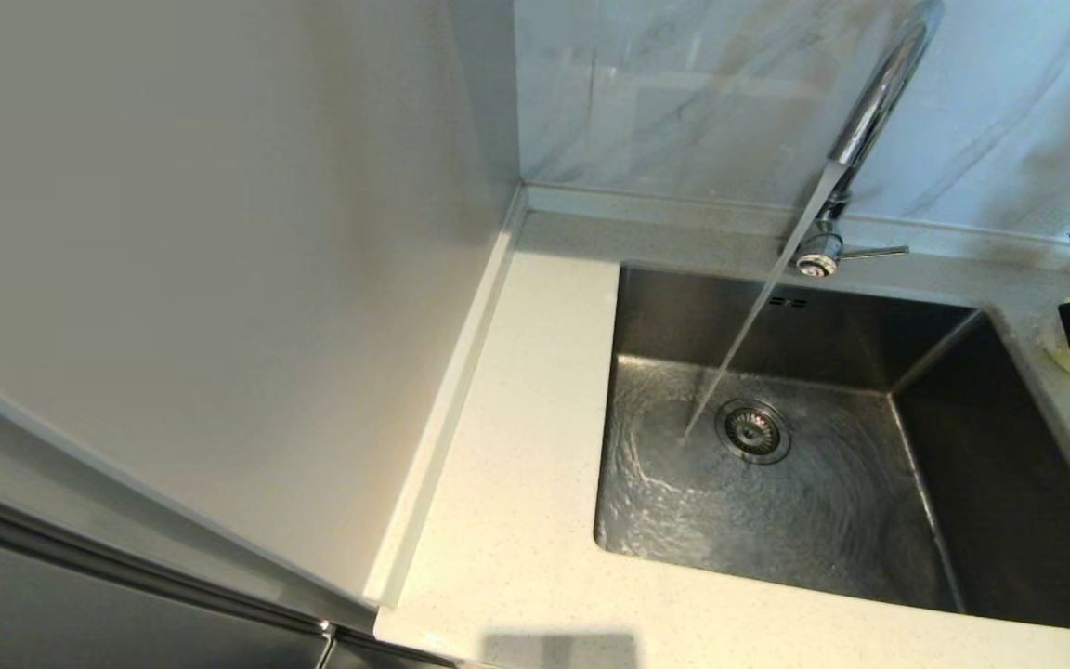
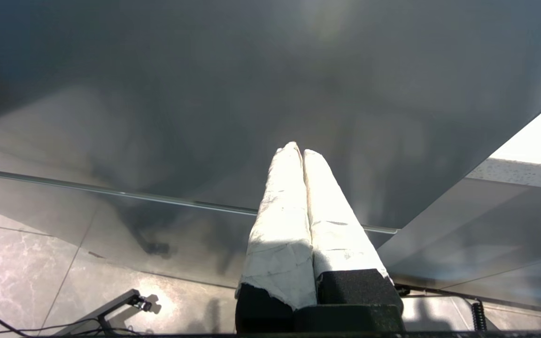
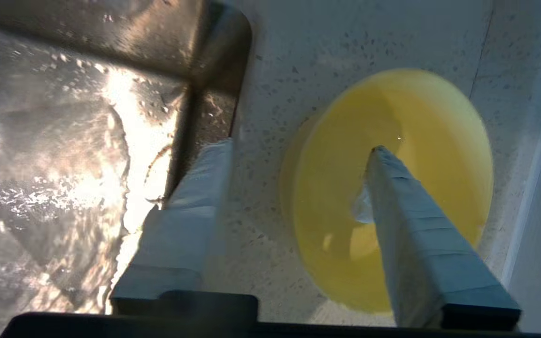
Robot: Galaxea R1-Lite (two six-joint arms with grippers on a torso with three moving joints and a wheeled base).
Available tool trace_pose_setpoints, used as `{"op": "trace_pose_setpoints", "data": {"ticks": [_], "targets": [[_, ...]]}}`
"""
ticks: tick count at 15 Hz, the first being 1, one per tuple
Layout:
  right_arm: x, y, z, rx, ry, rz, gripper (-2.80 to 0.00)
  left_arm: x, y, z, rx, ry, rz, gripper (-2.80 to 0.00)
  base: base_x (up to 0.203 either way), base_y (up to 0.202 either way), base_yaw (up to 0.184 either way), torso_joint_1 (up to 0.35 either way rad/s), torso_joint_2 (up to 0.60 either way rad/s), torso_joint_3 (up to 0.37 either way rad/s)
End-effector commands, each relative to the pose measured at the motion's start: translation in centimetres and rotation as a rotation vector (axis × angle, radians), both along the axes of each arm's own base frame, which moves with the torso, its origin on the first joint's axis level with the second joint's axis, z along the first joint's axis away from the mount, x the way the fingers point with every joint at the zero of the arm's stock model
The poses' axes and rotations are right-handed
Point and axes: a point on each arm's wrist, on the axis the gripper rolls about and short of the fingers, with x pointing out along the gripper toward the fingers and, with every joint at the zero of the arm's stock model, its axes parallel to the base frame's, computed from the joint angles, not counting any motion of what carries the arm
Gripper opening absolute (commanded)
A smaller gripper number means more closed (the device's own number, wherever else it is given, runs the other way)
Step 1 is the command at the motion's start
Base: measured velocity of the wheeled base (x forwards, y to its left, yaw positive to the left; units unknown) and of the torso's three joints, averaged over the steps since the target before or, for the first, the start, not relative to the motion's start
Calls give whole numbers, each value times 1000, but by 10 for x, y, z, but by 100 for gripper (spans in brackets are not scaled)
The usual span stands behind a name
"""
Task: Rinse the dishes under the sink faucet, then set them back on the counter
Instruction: Place the bowl on the table
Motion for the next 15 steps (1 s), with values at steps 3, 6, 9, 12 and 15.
{"op": "trace_pose_setpoints", "data": {"ticks": [3, 6, 9, 12, 15], "targets": [[-45, 27, 62, -23, -140, 41, 0, 0, 0, 0, -1, 0, 0, -280, 0, 0, 0, 0, 0, 0], [-112, 58, 101, -10, -225, 87, 0, 0, 0, 0, 0, 1, 0, -280, 0, 0, 0, 0, 0, 0], [-196, 70, 86, 54, -217, 32, 0, 0, 0, 0, -1, 0, 0, -280, 0, 0, 0, 0, 0, 0], [-234, 53, 58, 104, -176, -41, 0, 0, 0, 0, -1, 0, 0, -280, 0, 0, 0, 0, 0, 0], [-248, 42, 23, 149, -119, 19, 0, 0, 0, 0, -1, 0, 0, -280, 0, 0, 0, 0, 0, 0]]}}
